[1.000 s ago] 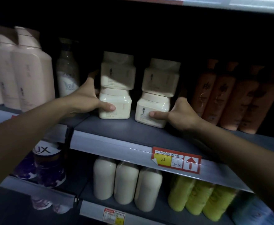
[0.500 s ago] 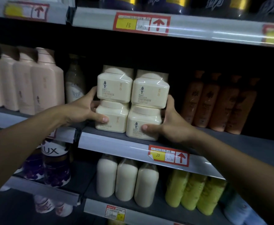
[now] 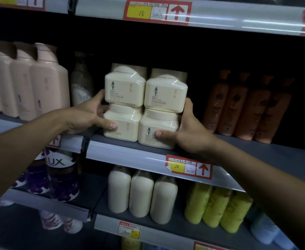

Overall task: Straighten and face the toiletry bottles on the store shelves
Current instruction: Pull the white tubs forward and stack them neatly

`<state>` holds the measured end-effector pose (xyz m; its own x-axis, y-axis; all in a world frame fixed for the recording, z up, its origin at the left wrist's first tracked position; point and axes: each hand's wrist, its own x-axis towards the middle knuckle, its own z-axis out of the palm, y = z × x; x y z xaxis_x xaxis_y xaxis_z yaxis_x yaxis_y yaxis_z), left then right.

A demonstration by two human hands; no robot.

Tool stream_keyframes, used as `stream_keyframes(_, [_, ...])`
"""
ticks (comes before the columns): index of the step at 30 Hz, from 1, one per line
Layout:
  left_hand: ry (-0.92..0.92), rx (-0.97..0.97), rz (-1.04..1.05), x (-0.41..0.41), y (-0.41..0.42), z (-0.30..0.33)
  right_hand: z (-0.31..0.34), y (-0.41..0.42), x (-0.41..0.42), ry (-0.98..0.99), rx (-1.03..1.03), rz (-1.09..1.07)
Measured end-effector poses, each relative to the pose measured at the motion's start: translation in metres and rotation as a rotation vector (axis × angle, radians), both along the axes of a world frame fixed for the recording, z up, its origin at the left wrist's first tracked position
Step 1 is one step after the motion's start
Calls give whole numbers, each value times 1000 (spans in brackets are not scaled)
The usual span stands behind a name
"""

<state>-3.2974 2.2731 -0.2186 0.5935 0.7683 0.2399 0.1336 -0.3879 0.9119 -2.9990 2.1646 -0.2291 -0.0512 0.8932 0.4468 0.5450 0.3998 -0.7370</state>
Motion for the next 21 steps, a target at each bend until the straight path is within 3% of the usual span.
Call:
stream_keyframes(11, [-45, -2, -23, 3, -2, -2, -4, 1, 1, 2, 19, -6])
stream_keyframes(16, [-171, -178, -115, -1, 2, -4, -4, 1, 0, -5, 24, 4])
stream_keyframes(21, [-131, -117, -68, -2, 0, -5, -4, 1, 1, -6, 17, 11])
